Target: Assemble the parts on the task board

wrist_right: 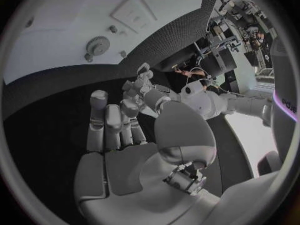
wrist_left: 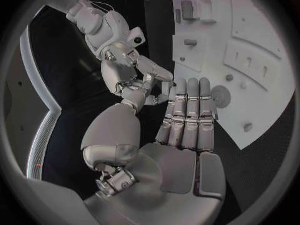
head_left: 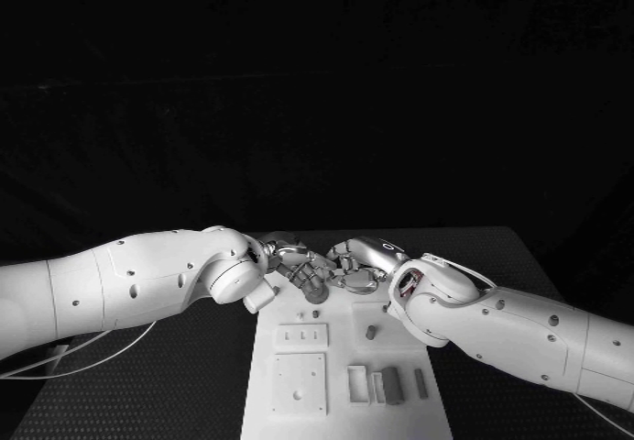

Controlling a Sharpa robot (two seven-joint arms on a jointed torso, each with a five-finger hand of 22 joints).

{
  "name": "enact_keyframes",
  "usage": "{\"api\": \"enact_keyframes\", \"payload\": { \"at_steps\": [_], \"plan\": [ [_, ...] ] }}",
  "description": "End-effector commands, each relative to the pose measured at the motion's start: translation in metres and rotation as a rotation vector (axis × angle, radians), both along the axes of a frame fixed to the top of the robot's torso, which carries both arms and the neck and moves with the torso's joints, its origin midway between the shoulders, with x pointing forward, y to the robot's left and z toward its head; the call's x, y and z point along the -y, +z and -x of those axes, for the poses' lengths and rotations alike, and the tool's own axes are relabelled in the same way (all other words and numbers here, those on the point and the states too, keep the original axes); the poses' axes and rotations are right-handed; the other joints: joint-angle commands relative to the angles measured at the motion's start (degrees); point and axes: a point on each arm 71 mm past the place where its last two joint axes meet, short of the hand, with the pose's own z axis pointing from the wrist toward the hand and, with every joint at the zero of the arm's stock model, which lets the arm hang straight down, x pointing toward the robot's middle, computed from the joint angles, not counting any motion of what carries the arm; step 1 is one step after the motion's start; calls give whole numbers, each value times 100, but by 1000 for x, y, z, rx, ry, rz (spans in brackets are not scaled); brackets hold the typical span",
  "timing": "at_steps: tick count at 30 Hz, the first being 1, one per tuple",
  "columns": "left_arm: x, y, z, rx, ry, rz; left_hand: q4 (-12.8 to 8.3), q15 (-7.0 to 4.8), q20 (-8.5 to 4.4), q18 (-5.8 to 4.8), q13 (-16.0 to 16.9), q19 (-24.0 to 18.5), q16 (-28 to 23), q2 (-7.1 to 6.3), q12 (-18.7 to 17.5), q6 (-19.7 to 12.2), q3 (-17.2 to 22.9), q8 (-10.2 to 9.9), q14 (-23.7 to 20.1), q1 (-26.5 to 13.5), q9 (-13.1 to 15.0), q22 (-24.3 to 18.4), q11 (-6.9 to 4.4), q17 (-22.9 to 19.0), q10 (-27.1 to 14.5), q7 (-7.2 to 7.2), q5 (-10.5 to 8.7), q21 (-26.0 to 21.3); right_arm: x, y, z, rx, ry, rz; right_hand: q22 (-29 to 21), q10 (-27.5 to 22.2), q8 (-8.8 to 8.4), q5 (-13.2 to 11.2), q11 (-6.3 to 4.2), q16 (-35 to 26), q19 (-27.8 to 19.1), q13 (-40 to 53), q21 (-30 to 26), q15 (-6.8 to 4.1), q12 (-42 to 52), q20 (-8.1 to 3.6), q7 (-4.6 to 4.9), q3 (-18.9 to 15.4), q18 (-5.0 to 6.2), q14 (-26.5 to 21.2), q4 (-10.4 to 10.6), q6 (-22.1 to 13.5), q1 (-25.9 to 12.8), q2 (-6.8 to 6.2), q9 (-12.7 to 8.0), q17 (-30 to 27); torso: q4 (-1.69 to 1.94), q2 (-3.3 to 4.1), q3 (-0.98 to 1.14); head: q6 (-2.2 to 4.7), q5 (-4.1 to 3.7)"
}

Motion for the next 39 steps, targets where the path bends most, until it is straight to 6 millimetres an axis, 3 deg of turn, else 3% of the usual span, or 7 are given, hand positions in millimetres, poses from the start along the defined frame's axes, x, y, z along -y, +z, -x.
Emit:
{"api": "enact_keyframes", "payload": {
  "at_steps": [1,8,16,23,39],
  "plan": [
    [3,1,1,2,-9,1,-3,-31,-36,86,13,19,-35,23,-21,46,14,-36,14,-22,-6,8,-14,13,1,4,0,-24,-4,1,2,9,12,5,73,-233,20,7,-185,21,-1,-8,39,-117,25,-40,-154,-7,91,103,-25,938,55,-24,-8,1,1,1,-4,-6,1],
    [3,1,1,1,-9,6,-53,-35,-38,83,42,28,-51,109,-24,71,53,-47,30,54,-16,20,-17,52,10,0,2,-29,-7,1,3,6,21,8,71,-229,20,7,-186,20,2,-11,38,-119,23,-42,-155,-8,91,110,-25,939,55,-27,-5,4,-3,0,-4,-14,1],
    [3,1,1,5,-8,11,-244,-66,-57,65,111,55,-70,387,-10,182,166,-31,105,288,-17,52,-47,136,78,-39,2,-36,-8,0,2,-1,21,15,70,-227,20,7,-187,18,4,-13,37,-120,22,-43,-156,-10,91,112,-24,940,54,-30,-2,0,-2,1,-9,-16,-11],
    [2,2,0,10,8,7,-428,-81,-77,41,218,96,-103,583,85,434,539,66,160,651,32,91,-151,217,309,-151,-1,-33,-9,0,3,-1,25,14,69,-225,19,7,-188,17,6,-14,37,-121,21,-44,-156,-11,91,112,-23,940,52,-32,0,-4,-2,2,-5,-21,-11],
    [1,1,0,8,21,0,-439,-139,-129,17,333,168,-97,687,116,615,788,112,305,632,83,165,-223,364,455,-232,12,-9,-13,1,6,-7,31,13,67,-221,18,7,-189,14,8,-18,34,-122,19,-46,-158,-12,91,109,-23,940,49,-36,4,-17,-8,2,3,-32,1]
  ]
}}
